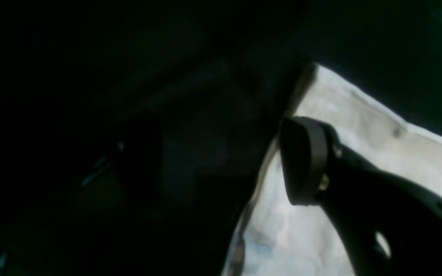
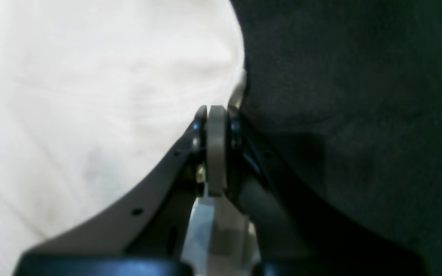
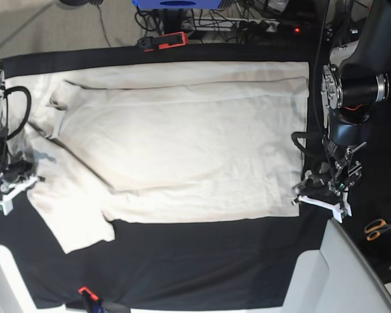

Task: Fold the T-shirt properly
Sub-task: 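Lower the left gripper to the hem edge and pinch the fabric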

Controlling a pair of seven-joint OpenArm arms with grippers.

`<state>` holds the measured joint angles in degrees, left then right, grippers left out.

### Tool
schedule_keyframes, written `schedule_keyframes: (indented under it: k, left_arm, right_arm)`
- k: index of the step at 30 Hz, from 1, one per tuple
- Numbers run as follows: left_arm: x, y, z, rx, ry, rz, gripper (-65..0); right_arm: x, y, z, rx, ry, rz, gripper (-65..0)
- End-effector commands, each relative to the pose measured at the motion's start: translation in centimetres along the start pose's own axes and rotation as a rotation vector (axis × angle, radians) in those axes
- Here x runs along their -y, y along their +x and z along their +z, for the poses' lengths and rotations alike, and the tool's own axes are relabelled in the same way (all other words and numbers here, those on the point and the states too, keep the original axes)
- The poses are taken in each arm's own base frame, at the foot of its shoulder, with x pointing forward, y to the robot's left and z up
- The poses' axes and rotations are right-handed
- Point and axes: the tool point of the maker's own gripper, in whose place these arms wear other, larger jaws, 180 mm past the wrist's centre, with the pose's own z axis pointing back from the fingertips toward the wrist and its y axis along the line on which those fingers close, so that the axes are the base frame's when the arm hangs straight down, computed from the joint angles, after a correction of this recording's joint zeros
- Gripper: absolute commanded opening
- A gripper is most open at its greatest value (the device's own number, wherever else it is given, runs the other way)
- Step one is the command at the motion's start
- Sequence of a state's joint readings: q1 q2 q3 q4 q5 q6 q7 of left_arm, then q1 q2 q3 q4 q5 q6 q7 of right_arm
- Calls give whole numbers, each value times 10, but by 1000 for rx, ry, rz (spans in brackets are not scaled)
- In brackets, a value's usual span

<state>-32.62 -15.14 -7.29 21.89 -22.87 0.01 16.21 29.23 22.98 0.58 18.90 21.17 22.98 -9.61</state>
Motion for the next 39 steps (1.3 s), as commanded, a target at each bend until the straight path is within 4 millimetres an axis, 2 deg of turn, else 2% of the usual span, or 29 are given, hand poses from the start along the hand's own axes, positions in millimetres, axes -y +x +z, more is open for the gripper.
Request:
schedule_keyframes:
  k: [1,5,8,11,15,17,21,23,24,30,33,35,36,39]
  left_arm:
    - [13,15,1,20,-25,7,-186]
    - [22,7,0,7,-42,6,-186]
    - [52,-7,0,-14,-136,-9,-186]
    - [64,-14,0,-26,-164,-11,-186]
    - [67,-16,0,-29,-169,-12,-199]
    - [66,-19,-1,-34,-167,-9,-273]
    - [62,-30,-1,-49,-161,-6,-532]
    - [58,-36,-1,-58,-154,-3,-634]
    - [57,-35,-1,-53,-151,-3,-650]
    - [44,-26,-1,-38,-132,-10,-650]
    - [46,-23,0,-35,-139,-21,-650]
    - [51,-15,2,-12,-150,-34,-650]
    - [48,-21,4,-27,-150,-42,-650]
    - [50,-5,15,11,-171,-75,-650]
  right_arm:
    - [6,29,6,71,-6,14,-648]
    - [5,25,8,73,-4,29,-648]
    - [6,26,8,79,-5,22,-648]
    - [7,26,8,79,-8,21,-648]
    - [7,26,8,79,-8,21,-648]
    - [7,26,8,80,-9,19,-648]
    - [7,25,8,78,-9,19,-648]
    - [7,25,8,78,-9,19,-648]
    - [7,25,8,78,-9,19,-648]
    - [7,25,8,78,-9,19,-648]
    - [7,25,8,79,-8,18,-648]
    - [7,26,8,81,-7,16,-650]
    - [7,27,8,83,-7,15,-650]
    - [13,34,12,118,-12,-37,-650]
